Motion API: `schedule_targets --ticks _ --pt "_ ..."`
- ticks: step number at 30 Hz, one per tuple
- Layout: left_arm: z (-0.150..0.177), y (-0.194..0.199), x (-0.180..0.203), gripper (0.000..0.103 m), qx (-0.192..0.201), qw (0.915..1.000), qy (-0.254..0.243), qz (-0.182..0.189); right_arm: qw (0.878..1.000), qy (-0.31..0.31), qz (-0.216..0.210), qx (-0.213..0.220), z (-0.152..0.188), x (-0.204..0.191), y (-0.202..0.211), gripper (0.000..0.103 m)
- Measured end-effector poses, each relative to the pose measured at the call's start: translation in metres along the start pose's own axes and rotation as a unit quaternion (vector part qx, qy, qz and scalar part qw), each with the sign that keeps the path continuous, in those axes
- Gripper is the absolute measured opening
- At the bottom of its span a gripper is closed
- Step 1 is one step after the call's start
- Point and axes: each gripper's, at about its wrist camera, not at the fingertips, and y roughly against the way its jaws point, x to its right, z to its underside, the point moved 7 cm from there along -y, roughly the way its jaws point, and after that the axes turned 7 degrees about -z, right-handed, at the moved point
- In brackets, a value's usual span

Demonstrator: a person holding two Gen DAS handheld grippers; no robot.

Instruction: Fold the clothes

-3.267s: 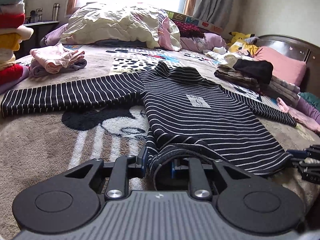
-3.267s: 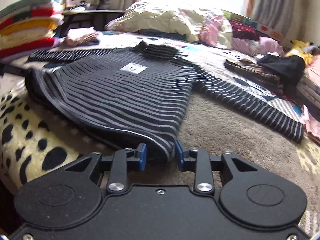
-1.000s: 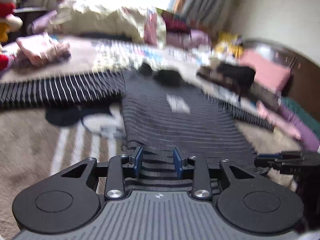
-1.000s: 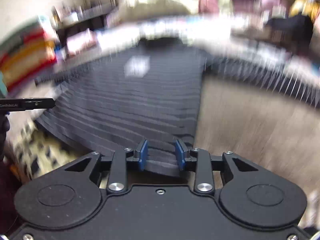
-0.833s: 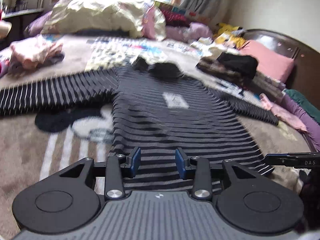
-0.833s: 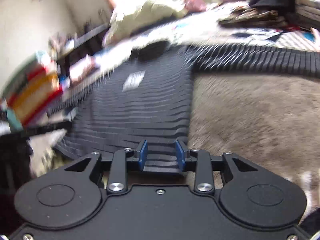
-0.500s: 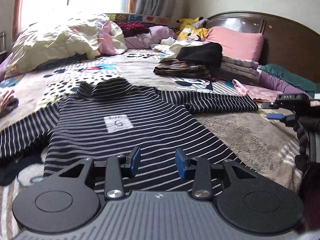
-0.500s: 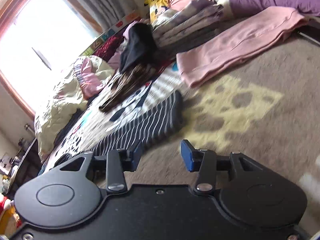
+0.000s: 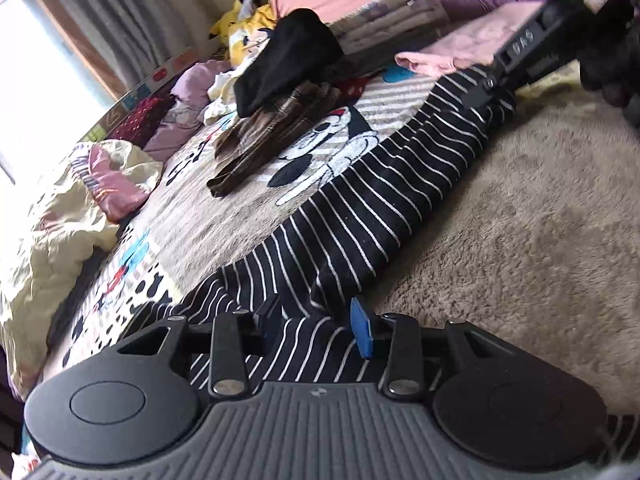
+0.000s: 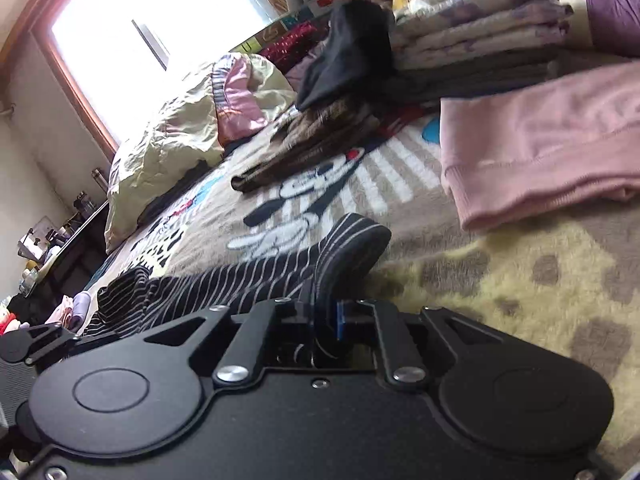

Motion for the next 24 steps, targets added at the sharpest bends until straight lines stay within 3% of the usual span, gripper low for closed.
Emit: schedule_targets --ticks 1,2,4,7,9,10,11,12,14,17,19,20,21,22,24 --pt "-0.001 -0.004 0.006 0.03 -0.002 0.9998 -0.02 -0.005 0.999 0.018 0.001 0.028 -0.012 -0.004 0.009 0.009" --pt "-0.001 -0.006 0.011 0.005 -0.003 0.9991 -0.04 -0.01 0.998 0.046 -0.005 0.052 -0.024 -0.01 0.017 0.008" --pt "-0.001 -0.012 0.022 0.006 -0.007 0.9966 -0.079 -0.02 0.993 0.107 0.021 0.045 -0.034 -0.013 0.018 0.008" --pt "0.006 -0.01 0.039 0.004 -0.006 0.9919 -0.122 -0.035 0.994 0.089 0.049 -0.038 -0.015 0.012 -0.006 0.014" --pt "0.007 -0.006 0.036 0.011 -0.014 0.9921 -0.119 -0.037 0.996 0.06 0.061 -0.041 -0.012 0.024 -0.005 0.023" --pt "0.004 -0.002 0.028 0.023 -0.015 0.9952 -0.093 -0.027 0.997 0.045 0.062 -0.033 -0.015 0.027 0.0 0.03" --pt "-0.001 0.001 0.018 0.041 -0.011 0.9986 -0.049 -0.015 0.998 0.031 0.059 -0.015 -0.021 0.029 0.008 0.048" --pt "-0.006 0.004 0.007 0.047 -0.005 1.0 -0.002 -0.003 0.998 0.025 0.062 0.001 -0.026 0.03 0.016 0.053" --pt "-0.012 0.0 -0.01 0.048 0.001 0.9945 0.102 0.024 0.998 0.019 0.063 0.018 -0.029 0.032 0.024 0.053" --pt "-0.019 -0.01 -0.028 0.046 0.004 0.9678 0.241 0.072 0.998 -0.004 0.048 0.038 -0.028 0.035 0.023 0.048" --pt "-0.016 -0.024 -0.008 0.046 -0.037 0.9657 0.232 0.111 0.999 -0.002 0.023 0.032 -0.026 0.029 0.017 0.048" --pt "-0.015 -0.026 0.003 0.048 -0.052 0.9702 0.208 0.112 1.0 0.002 0.019 0.012 -0.021 0.028 0.01 0.039" --pt "-0.017 -0.022 0.005 0.048 -0.049 0.9735 0.201 0.099 1.0 0.006 0.021 -0.021 -0.013 0.028 0.001 0.016" --pt "-0.023 -0.016 0.004 0.045 -0.032 0.9746 0.201 0.093 0.999 0.005 0.019 -0.034 -0.009 0.029 -0.003 0.011" --pt "-0.037 -0.003 -0.001 0.046 0.006 0.9753 0.204 0.085 0.999 0.002 0.018 -0.038 -0.007 0.031 -0.001 0.011"
